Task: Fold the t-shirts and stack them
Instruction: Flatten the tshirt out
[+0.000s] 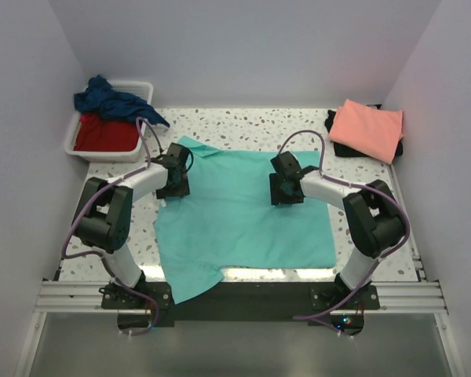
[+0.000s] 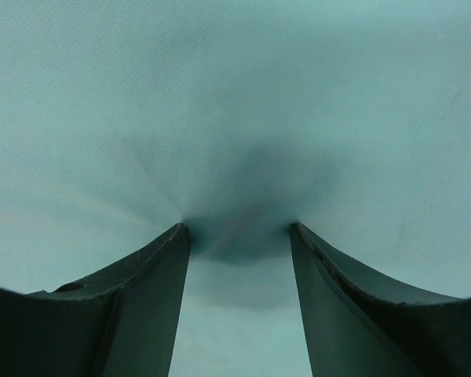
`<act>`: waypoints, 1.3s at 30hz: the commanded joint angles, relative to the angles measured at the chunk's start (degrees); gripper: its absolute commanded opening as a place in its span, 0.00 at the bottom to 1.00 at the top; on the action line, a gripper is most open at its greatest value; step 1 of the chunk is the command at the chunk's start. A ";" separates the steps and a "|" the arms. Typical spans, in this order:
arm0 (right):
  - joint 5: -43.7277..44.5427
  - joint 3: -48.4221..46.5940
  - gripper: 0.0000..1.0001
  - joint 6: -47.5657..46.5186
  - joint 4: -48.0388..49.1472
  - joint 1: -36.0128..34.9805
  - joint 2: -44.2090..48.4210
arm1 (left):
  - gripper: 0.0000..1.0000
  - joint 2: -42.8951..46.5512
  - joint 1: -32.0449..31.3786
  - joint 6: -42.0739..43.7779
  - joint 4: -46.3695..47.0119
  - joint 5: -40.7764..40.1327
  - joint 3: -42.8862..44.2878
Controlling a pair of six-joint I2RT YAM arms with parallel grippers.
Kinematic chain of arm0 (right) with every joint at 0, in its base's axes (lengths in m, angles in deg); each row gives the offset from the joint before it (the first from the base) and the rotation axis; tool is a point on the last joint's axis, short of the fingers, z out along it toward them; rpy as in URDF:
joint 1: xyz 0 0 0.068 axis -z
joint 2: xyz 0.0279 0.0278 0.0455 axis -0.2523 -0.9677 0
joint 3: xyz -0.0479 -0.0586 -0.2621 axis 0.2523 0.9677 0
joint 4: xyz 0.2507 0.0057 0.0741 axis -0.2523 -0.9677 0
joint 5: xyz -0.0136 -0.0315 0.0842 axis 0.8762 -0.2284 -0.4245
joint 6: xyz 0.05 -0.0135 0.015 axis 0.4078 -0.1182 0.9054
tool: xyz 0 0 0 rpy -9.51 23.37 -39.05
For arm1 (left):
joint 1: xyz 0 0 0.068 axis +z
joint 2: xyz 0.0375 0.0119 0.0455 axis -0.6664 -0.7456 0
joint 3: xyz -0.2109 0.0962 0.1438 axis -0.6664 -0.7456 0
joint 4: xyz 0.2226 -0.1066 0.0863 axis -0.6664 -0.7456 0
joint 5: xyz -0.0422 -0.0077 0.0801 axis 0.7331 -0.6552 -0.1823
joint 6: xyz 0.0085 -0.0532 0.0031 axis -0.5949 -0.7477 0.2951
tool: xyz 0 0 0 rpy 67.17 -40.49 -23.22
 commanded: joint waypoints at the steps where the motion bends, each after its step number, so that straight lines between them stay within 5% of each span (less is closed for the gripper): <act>1: 0.51 4.24 0.57 2.39 -5.92 -2.09 2.70 | 0.63 2.53 0.05 -2.04 -0.87 -2.79 -0.64; 13: 5.34 -4.63 0.57 0.03 -9.34 -2.27 8.33 | 0.64 5.44 -0.39 -1.34 -1.49 -1.91 11.13; 24: 6.66 -7.10 0.58 2.74 -8.55 -2.27 9.30 | 0.63 -11.08 -0.39 -0.02 -0.69 2.30 28.35; 39: 8.51 -7.01 0.58 3.80 -8.99 -2.18 8.86 | 0.63 -25.23 -0.39 5.26 4.76 8.64 39.17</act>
